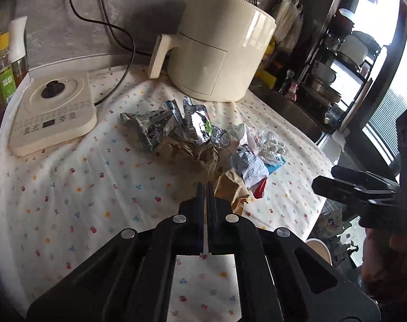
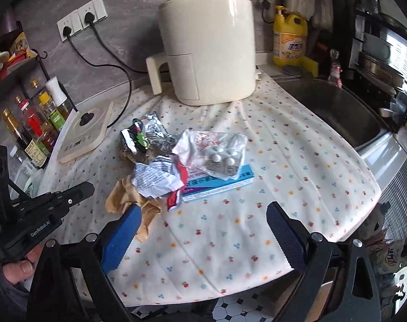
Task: Collect trash
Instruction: 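Grasp the brown paper bag with the left tool while the right tool grasps crumpled white printed paper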
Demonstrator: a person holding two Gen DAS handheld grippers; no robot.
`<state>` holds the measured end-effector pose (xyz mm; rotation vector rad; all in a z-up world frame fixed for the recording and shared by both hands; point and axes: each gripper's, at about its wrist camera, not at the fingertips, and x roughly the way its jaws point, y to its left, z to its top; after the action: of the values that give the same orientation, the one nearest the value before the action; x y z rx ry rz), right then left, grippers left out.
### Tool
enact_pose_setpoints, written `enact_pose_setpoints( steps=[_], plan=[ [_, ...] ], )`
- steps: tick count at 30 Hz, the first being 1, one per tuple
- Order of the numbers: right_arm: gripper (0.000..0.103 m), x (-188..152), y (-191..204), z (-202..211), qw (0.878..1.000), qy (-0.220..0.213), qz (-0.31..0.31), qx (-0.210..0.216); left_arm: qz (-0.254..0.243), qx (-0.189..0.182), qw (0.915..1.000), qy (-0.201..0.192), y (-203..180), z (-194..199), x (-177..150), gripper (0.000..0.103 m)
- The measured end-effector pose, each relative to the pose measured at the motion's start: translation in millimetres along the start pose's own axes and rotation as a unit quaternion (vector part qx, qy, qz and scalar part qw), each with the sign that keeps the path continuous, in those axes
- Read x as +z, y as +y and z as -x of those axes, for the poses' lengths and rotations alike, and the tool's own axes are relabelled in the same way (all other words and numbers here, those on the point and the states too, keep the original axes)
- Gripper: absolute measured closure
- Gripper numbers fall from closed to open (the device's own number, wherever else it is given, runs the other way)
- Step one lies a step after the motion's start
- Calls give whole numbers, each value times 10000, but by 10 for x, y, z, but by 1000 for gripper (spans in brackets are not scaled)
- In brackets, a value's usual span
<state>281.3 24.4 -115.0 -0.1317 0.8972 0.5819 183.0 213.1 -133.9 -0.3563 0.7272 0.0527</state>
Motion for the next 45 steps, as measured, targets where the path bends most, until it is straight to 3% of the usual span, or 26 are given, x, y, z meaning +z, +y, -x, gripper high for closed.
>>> enact_pose_setpoints(
  steps=[5,7,9,11,19,20,21,23,28,33,40,45],
  plan=[
    [23,118,276,-177,9995,93,269,135,419,-8,9991,-76,313,115,-2,98],
    [33,160,320,-237,9994,178,249,189,504,-168,9986,43,341,75,-23,85],
    [34,178,317,-244,9994,192,193,220,498,-257,9984,13,299,46,-52,54],
    [34,175,284,-226,9996,163,179,147,424,-368,9984,63,221,-30,-60,50],
    [34,48,-11,-175,9995,291,-75,-92,132,-425,9968,664,15,-494,-157,53],
    [34,36,-37,-171,9994,307,-104,-102,128,-413,9962,750,14,-546,-172,63],
    [34,26,-57,-165,9994,313,-115,-113,131,-382,9956,843,10,-595,-183,80],
    [34,17,-83,-144,9994,301,-124,-138,123,-347,9954,888,-1,-623,-187,91],
    [34,58,-77,-132,9996,237,-121,-82,132,-518,9982,272,-10,-319,-56,91],
    [34,170,57,-170,9998,163,70,77,302,-377,9987,-144,122,-18,79,91],
    [34,298,293,-343,9986,192,399,302,646,93,9973,-338,426,227,48,91],
    [33,229,430,-594,9963,489,651,290,953,398,9941,-331,649,314,-61,91]
  ],
)
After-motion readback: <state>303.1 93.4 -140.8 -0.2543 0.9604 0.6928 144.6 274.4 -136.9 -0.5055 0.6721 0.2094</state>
